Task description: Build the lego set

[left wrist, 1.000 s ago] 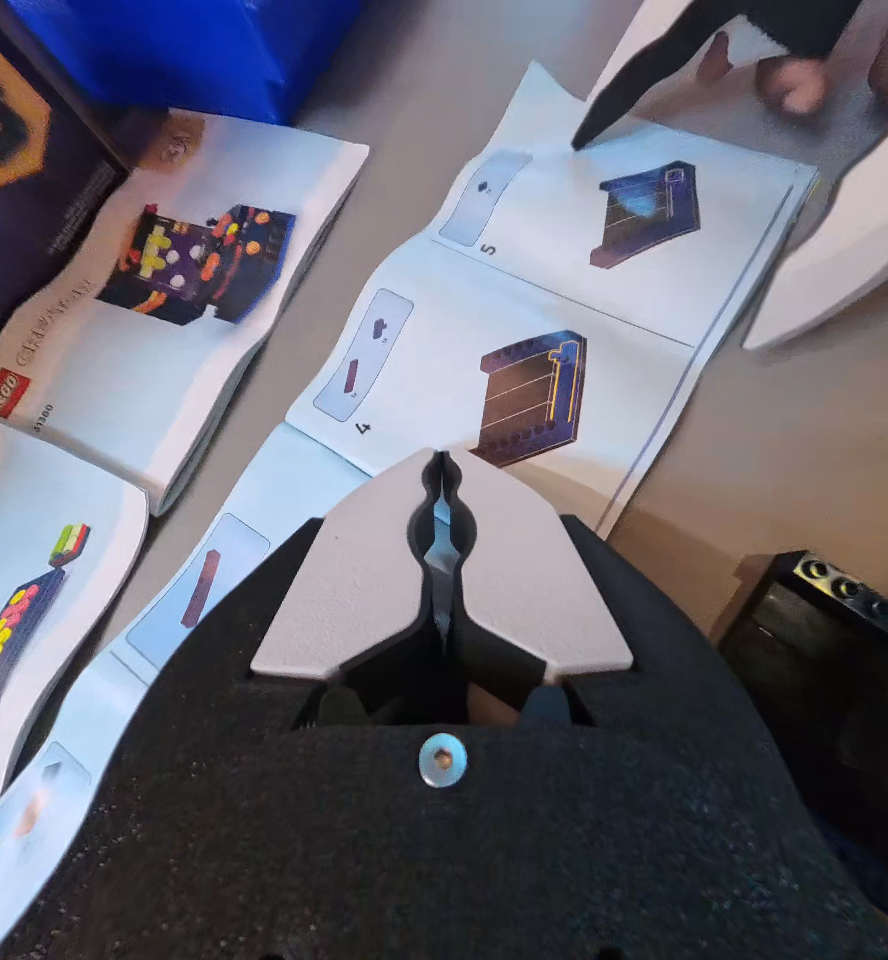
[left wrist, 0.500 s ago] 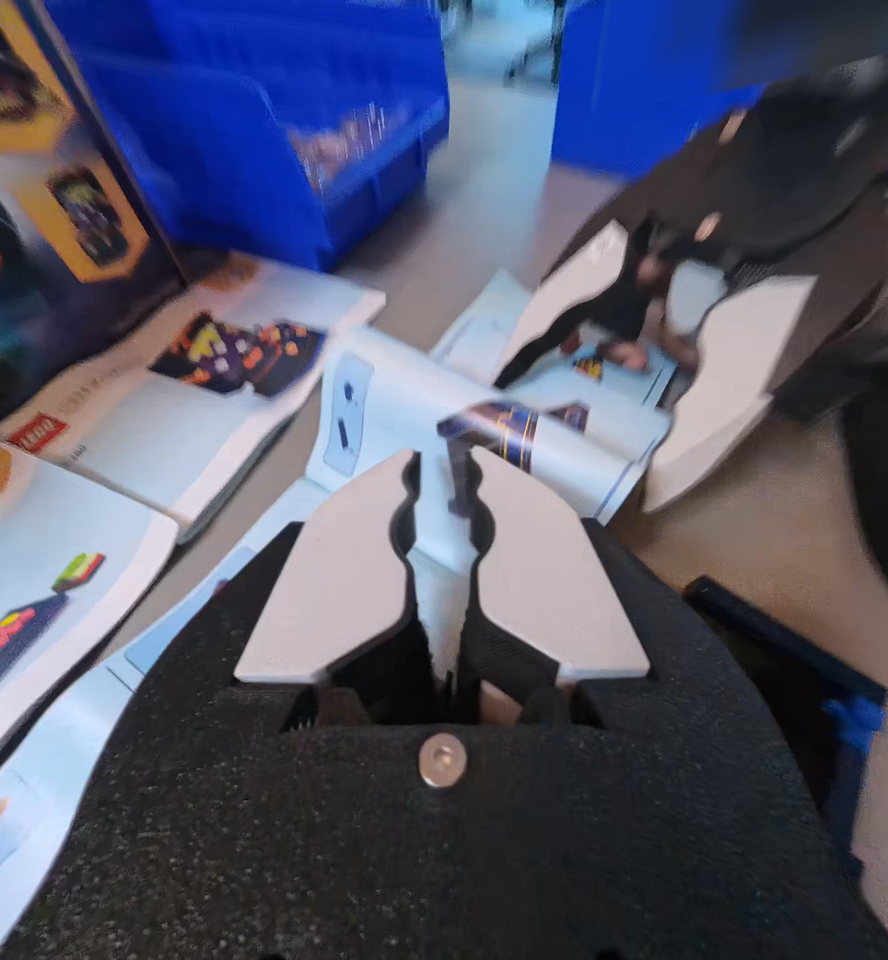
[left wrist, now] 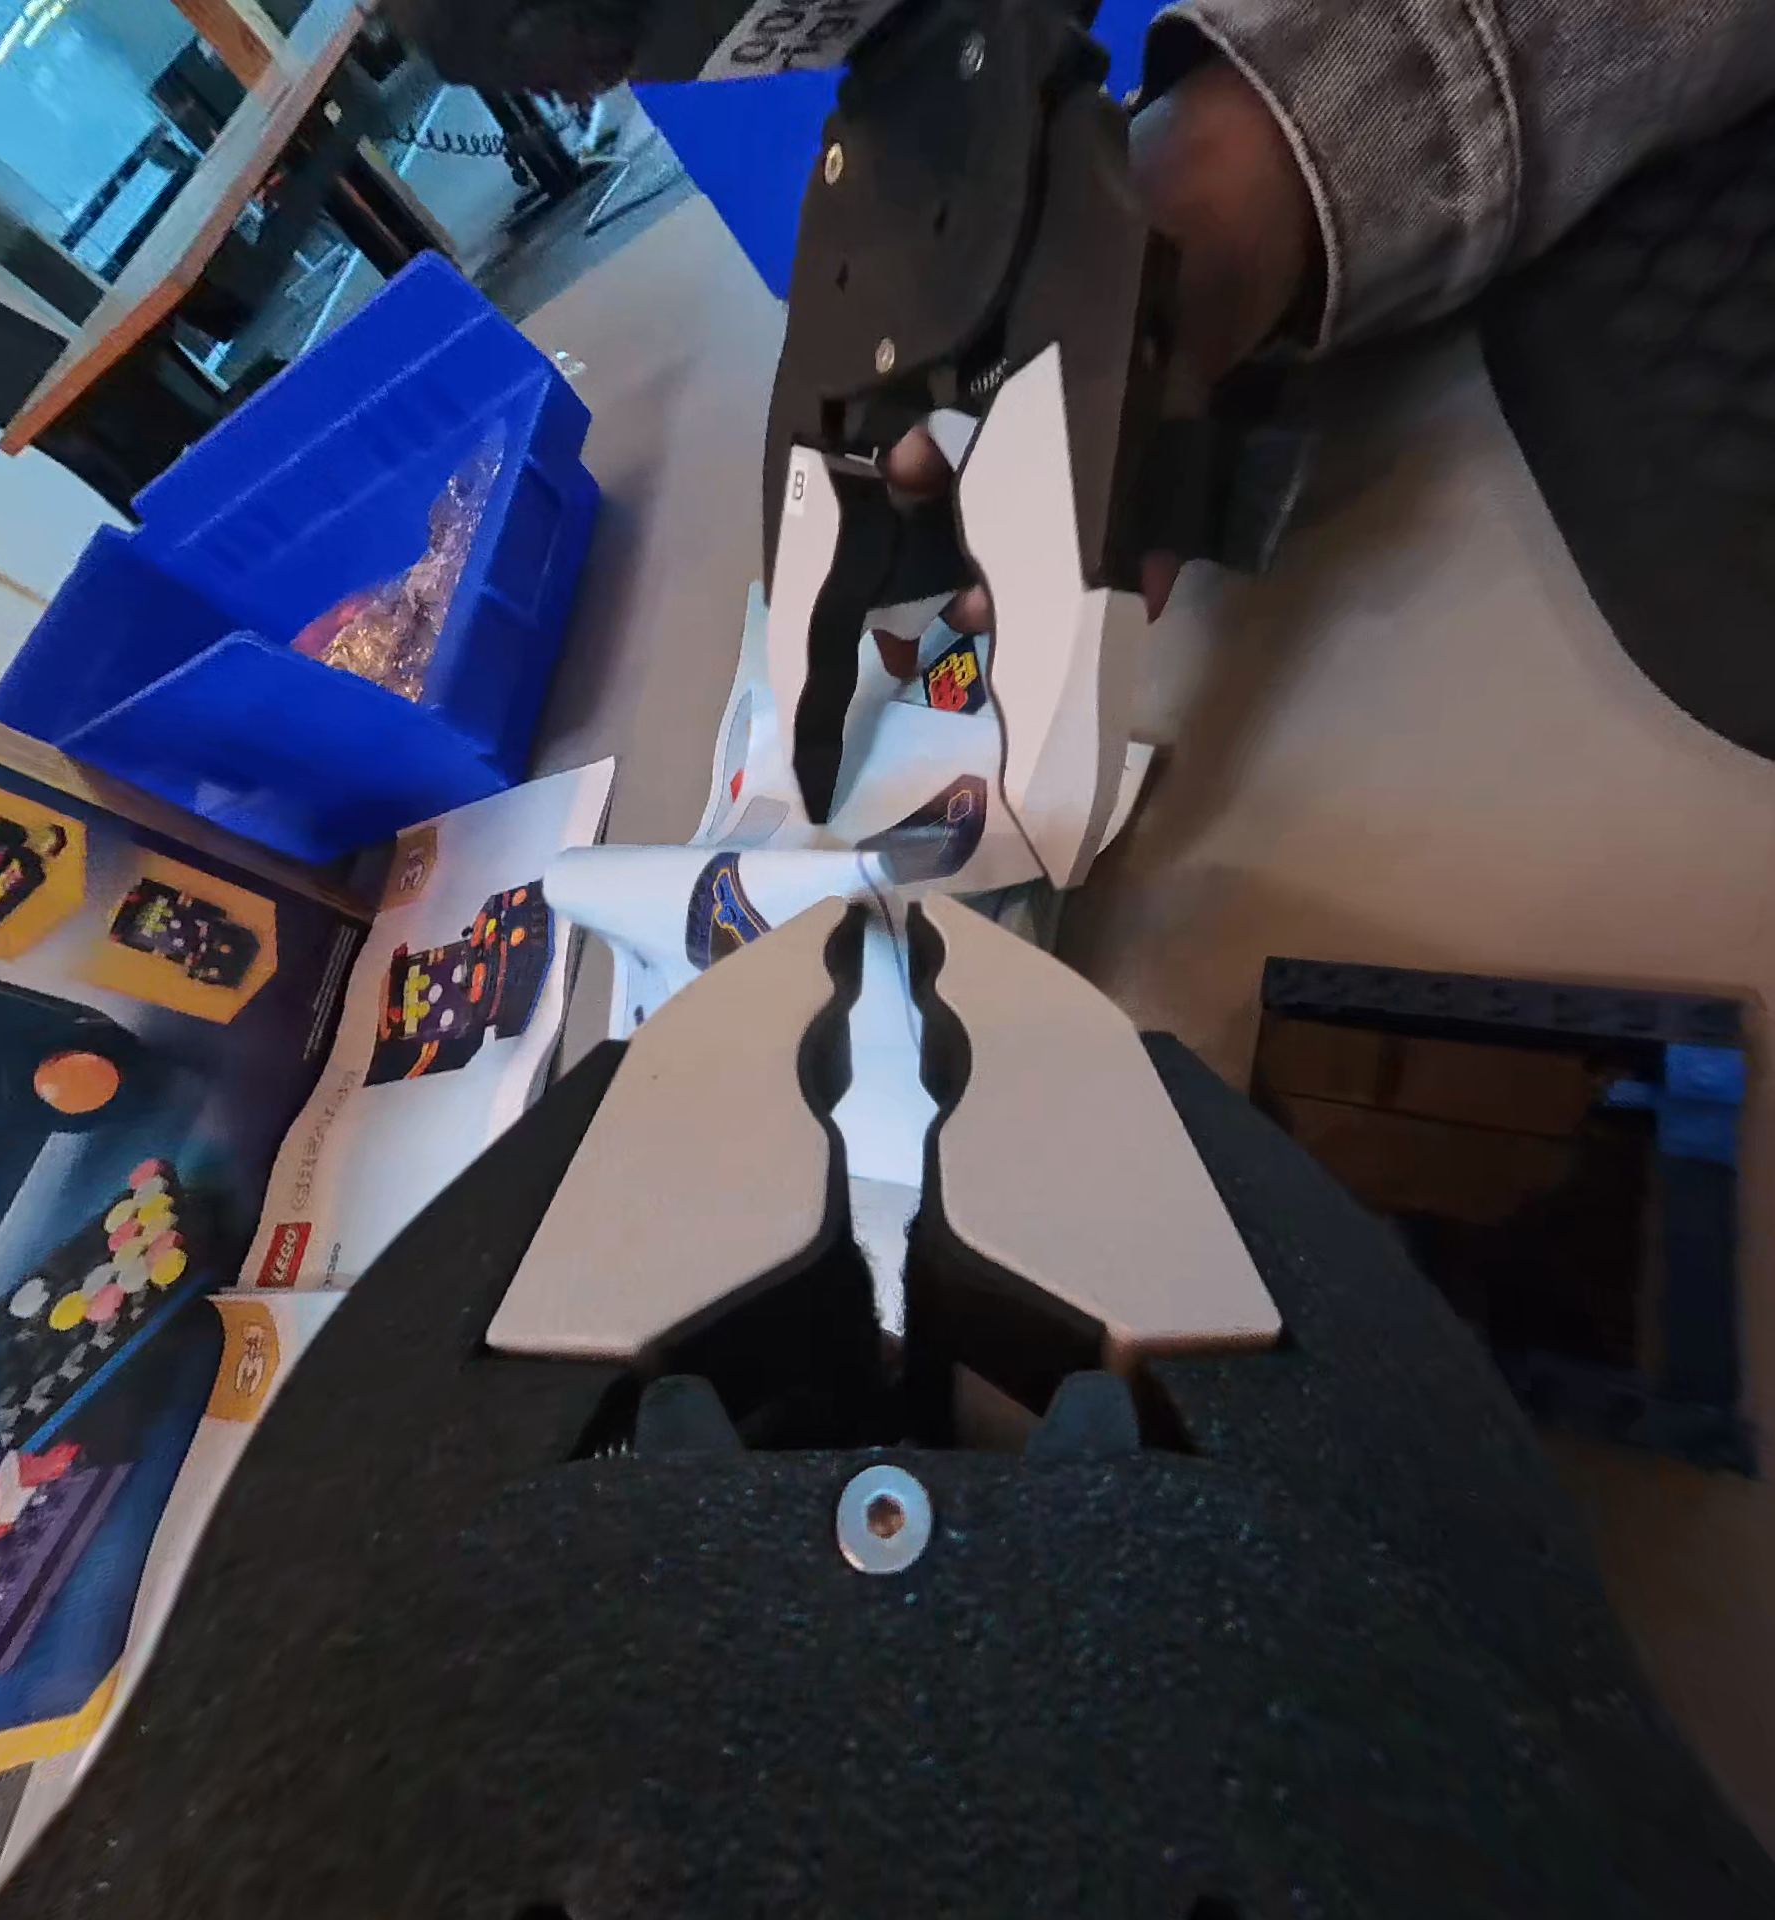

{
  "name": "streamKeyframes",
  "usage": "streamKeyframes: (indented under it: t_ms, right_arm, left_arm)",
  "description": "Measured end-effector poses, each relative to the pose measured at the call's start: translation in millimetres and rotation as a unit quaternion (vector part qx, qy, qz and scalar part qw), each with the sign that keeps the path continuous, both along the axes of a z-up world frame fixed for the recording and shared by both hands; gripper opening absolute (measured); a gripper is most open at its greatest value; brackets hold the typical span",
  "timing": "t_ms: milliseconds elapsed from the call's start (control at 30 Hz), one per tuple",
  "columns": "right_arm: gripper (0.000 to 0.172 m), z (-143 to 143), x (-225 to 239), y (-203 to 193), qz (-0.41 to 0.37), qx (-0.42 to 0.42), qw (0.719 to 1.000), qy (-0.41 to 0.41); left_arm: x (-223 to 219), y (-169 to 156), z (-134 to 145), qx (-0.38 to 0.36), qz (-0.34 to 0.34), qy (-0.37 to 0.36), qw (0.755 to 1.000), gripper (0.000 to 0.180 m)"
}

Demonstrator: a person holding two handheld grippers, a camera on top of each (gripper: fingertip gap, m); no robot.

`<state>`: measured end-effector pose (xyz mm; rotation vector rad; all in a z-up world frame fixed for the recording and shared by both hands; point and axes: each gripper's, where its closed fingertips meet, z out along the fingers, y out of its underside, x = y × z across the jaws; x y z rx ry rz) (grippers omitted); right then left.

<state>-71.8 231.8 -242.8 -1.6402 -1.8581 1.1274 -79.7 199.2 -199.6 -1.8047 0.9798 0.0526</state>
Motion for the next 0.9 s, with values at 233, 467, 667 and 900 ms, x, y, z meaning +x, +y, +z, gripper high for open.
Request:
streamKeyframes:
  t_ms: [233,467,667,900]
  right_arm:
    - [0.078,8.2,0.9,-8.2,0.028,0.013,0.999,0.033]
    - [0.058,33.2,0.8,-15.0,0.064,0.200,0.970,0.125]
    - [0.044,47.2,12.0,-28.8,0.140,0.331,0.914,0.187]
    - [0.037,55.5,18.5,-20.1,0.145,0.423,0.862,0.239]
  left_arm:
    - [-13.3,8.2,15.7,0.015,0.075,-0.087,0.993,0.001]
    - [-19.6,12.0,23.0,-0.030,0.109,-0.265,0.958,0.000]
    - [-29.9,14.2,24.4,-0.043,0.119,-0.348,0.929,0.000]
    - [-34.1,14.6,25.6,-0.049,0.118,-0.387,0.913,0.000]
